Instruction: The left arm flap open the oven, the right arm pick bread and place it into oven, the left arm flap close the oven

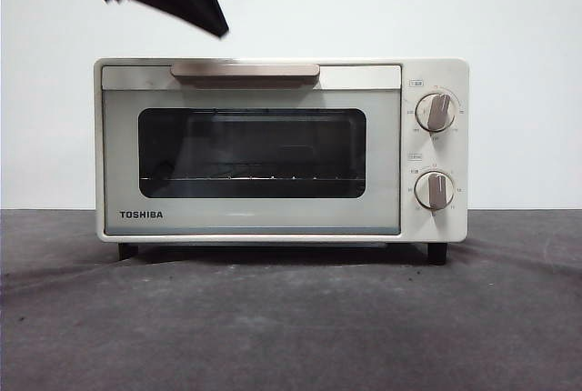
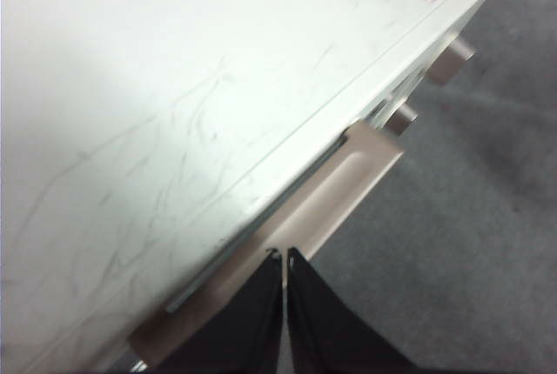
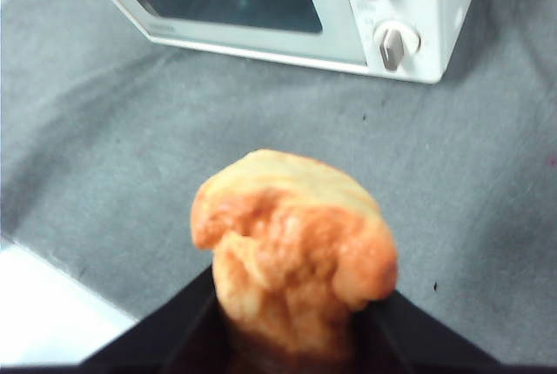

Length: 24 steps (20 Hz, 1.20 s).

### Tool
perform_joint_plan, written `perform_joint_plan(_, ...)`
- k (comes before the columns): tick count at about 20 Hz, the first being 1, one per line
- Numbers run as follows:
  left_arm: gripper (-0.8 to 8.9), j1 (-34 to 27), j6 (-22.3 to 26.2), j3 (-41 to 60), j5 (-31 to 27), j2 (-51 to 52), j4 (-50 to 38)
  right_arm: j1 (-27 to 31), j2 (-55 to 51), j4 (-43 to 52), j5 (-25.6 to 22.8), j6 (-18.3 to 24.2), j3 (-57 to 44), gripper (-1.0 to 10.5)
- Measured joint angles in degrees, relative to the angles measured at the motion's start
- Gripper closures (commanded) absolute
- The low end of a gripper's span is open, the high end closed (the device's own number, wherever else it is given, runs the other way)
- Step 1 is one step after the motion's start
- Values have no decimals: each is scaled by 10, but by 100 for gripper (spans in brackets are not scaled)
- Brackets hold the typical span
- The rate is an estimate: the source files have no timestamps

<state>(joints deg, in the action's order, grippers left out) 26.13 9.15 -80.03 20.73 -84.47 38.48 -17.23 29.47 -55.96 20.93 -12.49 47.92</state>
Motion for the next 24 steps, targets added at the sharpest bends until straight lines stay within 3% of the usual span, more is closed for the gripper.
perform_joint_plan(9, 804, 0, 8, -6, 3, -41, -12, 0, -10, 0, 0, 0, 0, 794)
perform_joint_plan(16, 803, 10, 9, -15, 4, -41, 31, 0, -10, 0, 0, 0, 0, 794)
perform_joint_plan(24, 803, 49, 15, -19, -43, -35, 85, 0, -10, 0, 0, -13, 0, 794)
